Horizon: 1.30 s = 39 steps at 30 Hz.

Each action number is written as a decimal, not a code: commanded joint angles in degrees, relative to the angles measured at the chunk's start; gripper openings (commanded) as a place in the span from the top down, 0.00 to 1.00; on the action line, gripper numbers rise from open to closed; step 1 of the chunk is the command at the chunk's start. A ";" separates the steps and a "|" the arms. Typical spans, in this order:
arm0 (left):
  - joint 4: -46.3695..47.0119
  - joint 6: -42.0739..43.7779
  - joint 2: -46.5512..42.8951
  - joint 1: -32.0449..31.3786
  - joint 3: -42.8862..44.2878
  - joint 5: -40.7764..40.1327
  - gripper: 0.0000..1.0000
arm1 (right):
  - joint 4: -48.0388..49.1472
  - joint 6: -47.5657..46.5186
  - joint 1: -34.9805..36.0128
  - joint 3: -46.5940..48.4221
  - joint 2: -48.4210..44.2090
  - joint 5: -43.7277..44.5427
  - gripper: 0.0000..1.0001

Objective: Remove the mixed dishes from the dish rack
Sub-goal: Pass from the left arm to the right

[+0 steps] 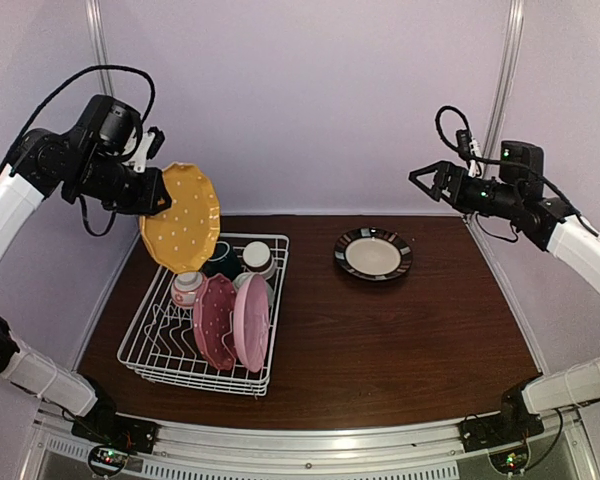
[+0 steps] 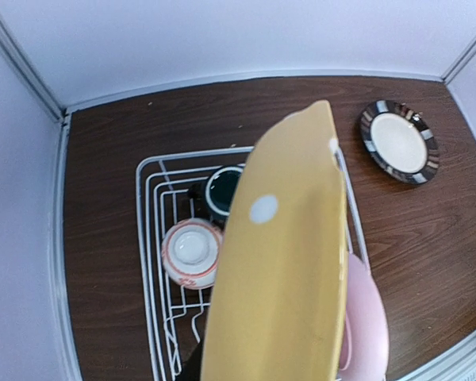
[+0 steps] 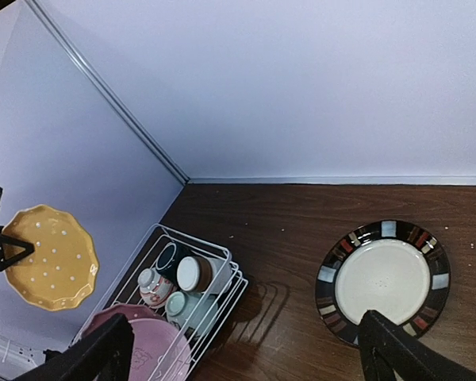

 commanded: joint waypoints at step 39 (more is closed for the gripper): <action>55.20 -8.39 -1.95 -0.11 -17.92 41.10 1.00 | 26.36 17.61 30.77 -0.04 16.06 -1.93 0.51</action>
